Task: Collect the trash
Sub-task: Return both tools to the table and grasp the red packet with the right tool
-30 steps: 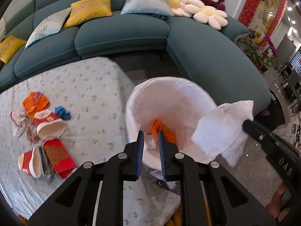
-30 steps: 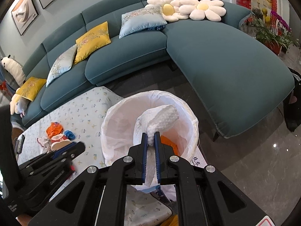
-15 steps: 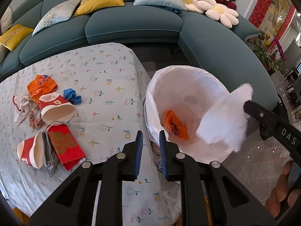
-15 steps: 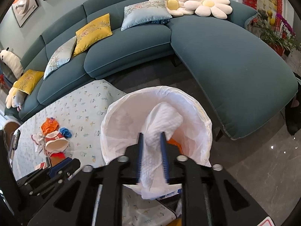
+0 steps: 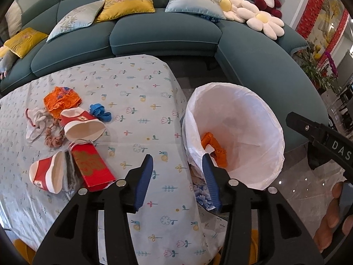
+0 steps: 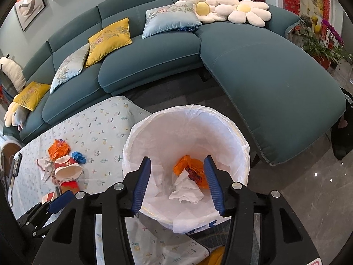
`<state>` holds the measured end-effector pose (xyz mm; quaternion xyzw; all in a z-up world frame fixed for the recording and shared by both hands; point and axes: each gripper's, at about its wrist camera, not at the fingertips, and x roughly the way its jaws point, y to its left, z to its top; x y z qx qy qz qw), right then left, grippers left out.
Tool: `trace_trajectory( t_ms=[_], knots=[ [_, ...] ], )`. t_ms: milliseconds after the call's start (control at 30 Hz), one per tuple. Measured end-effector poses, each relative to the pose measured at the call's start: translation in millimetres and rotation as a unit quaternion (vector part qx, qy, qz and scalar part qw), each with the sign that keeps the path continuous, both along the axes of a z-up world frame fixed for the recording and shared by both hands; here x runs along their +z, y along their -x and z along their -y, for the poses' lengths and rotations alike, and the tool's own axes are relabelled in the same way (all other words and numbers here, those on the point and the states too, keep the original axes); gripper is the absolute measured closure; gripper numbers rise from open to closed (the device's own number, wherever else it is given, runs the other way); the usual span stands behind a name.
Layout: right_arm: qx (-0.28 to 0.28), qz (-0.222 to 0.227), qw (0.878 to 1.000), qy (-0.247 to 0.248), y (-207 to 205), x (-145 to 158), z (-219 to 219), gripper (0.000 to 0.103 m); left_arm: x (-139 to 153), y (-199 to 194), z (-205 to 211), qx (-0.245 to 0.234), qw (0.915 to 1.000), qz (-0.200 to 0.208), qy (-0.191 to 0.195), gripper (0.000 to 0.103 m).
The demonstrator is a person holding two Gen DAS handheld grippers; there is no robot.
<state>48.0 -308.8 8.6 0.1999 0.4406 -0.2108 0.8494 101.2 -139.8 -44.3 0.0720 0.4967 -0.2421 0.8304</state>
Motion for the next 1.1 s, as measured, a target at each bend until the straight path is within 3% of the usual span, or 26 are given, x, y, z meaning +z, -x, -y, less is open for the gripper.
trace_trajectory(
  t_ms=[333, 567, 633, 700, 800, 1100],
  knots=[
    [0.021, -0.008, 1.0, 0.007, 2, 2, -20, 0.054, 6, 6, -18, 0.018, 0.9998, 0.006, 0.009, 0.05],
    [0.036, -0.004, 0.999, 0.004, -3, 7, -36, 0.054, 10, 3, -34, 0.041, 0.999, 0.012, 0.01, 0.039],
    [0.045, -0.004, 0.999, 0.005, -6, 9, -44, 0.054, 11, 0, -42, 0.052, 0.9985, 0.015, 0.007, 0.031],
    [0.054, -0.005, 0.999, 0.005, -10, 8, -53, 0.054, 11, -4, -54, 0.07, 0.9974, 0.02, -0.002, 0.021],
    [0.066, -0.008, 0.998, 0.004, -17, 6, -67, 0.054, 8, -11, -76, 0.087, 0.9956, 0.029, -0.016, 0.016],
    [0.124, -0.025, 0.992, -0.018, -42, -16, -139, 0.054, -20, -45, -172, 0.164, 0.9855, 0.004, -0.045, 0.013]
  ],
)
